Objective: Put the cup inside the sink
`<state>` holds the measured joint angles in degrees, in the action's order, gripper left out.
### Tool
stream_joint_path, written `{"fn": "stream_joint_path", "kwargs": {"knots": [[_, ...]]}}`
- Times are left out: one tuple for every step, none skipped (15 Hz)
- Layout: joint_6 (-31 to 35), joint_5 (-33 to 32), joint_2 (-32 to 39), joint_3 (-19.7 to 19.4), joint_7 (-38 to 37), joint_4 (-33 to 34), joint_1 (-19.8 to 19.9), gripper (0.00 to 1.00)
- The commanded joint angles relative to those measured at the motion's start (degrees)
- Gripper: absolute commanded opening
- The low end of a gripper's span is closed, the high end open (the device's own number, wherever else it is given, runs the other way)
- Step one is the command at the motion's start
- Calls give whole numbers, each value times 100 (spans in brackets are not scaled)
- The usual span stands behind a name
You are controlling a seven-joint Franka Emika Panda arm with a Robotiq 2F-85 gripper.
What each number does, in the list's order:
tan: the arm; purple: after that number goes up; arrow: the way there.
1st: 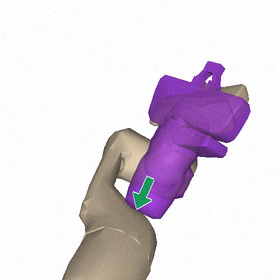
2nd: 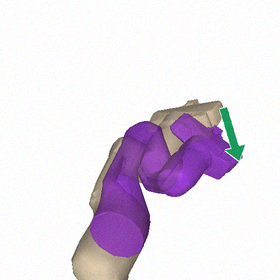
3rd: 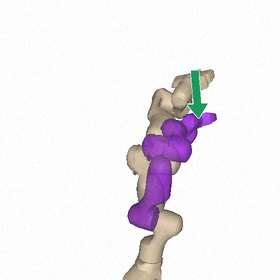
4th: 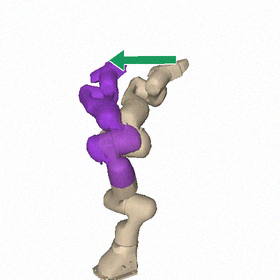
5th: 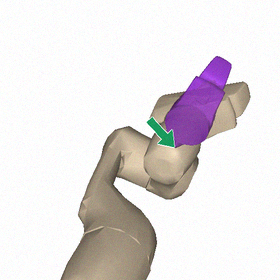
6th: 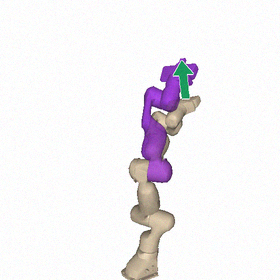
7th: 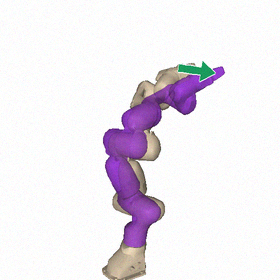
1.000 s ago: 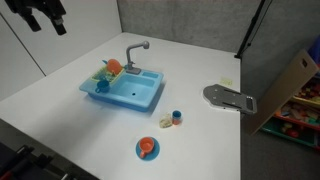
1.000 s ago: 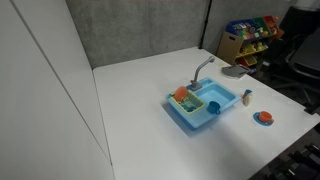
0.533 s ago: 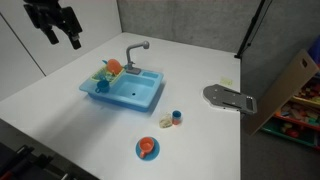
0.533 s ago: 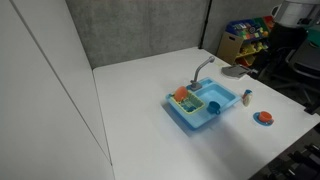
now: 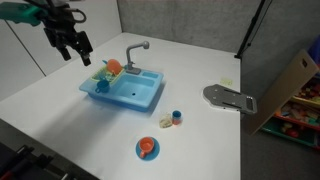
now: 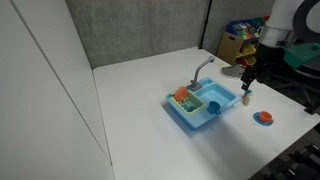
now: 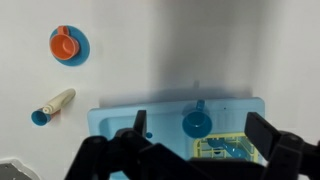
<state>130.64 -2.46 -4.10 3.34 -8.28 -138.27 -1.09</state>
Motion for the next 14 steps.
{"fn": "stream_joint_path", "kwargs": {"knots": [[224, -14, 402, -36, -197, 117, -20, 100], [268, -41, 497, -39, -254, 140, -26, 100], [322, -45, 593, -47, -301, 163, -31, 100], [373, -66, 690, -56, -353, 191, -34, 100], [415, -112, 805, -69, -426, 234, -37, 100], [438, -136, 906, -82, -482, 276, -42, 100], [438, -164, 1026, -102, -584, 343, -47, 100], [448, -159, 1114, -120, -640, 388, -55, 100], [453, -174, 1202, -142, -712, 443, -68, 100], [445, -176, 1278, -164, -768, 495, -83, 100], [443, -182, 1351, -186, -824, 549, -99, 100], [433, -164, 1415, -199, -850, 607, -111, 100], [415, -161, 1458, -210, -881, 647, -129, 100], [391, -224, 1417, -227, -941, 664, -163, 100]]}}
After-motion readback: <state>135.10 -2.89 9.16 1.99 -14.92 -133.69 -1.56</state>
